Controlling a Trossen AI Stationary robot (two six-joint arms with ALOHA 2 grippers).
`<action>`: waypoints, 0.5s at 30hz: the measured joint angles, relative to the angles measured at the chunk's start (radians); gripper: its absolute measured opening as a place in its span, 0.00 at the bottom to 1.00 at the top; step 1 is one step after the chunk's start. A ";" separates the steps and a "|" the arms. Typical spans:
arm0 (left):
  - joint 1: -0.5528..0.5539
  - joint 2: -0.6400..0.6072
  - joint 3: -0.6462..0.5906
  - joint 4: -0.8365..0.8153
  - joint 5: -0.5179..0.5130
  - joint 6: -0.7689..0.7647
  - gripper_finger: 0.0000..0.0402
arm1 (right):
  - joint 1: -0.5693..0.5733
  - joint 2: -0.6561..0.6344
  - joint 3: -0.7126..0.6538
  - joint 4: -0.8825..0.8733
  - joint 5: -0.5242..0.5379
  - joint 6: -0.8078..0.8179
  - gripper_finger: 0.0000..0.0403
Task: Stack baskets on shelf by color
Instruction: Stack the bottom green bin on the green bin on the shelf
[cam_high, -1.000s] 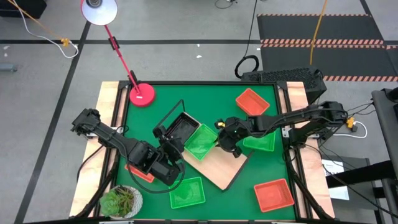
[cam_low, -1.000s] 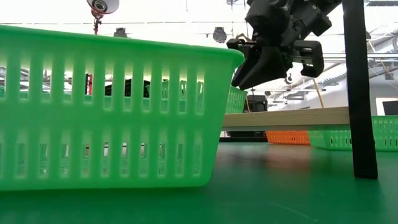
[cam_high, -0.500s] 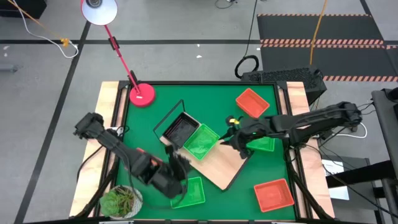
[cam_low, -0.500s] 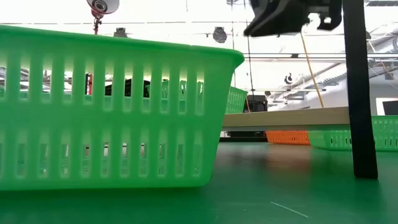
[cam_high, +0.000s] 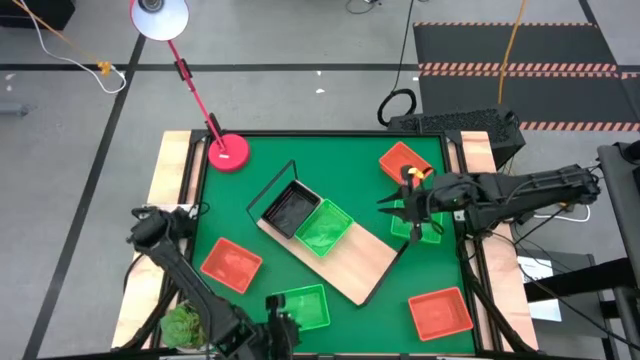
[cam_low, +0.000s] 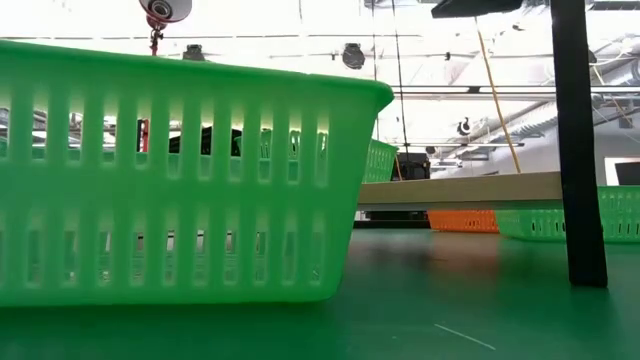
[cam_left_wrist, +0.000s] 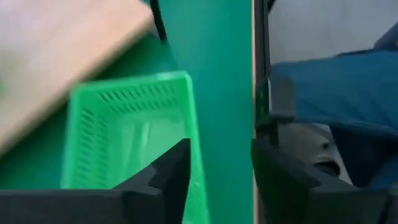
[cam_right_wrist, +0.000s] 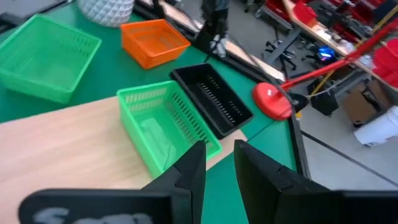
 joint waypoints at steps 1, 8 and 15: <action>-0.003 0.013 0.000 0.001 0.011 -0.021 0.45 | 0.000 -0.003 0.000 -0.001 -0.001 0.005 0.20; -0.007 0.062 0.000 -0.065 0.060 -0.094 0.66 | 0.000 0.002 0.000 -0.001 -0.004 0.013 0.20; -0.007 0.062 0.000 -0.180 0.121 -0.216 0.55 | 0.000 0.012 0.000 -0.003 -0.004 0.002 0.20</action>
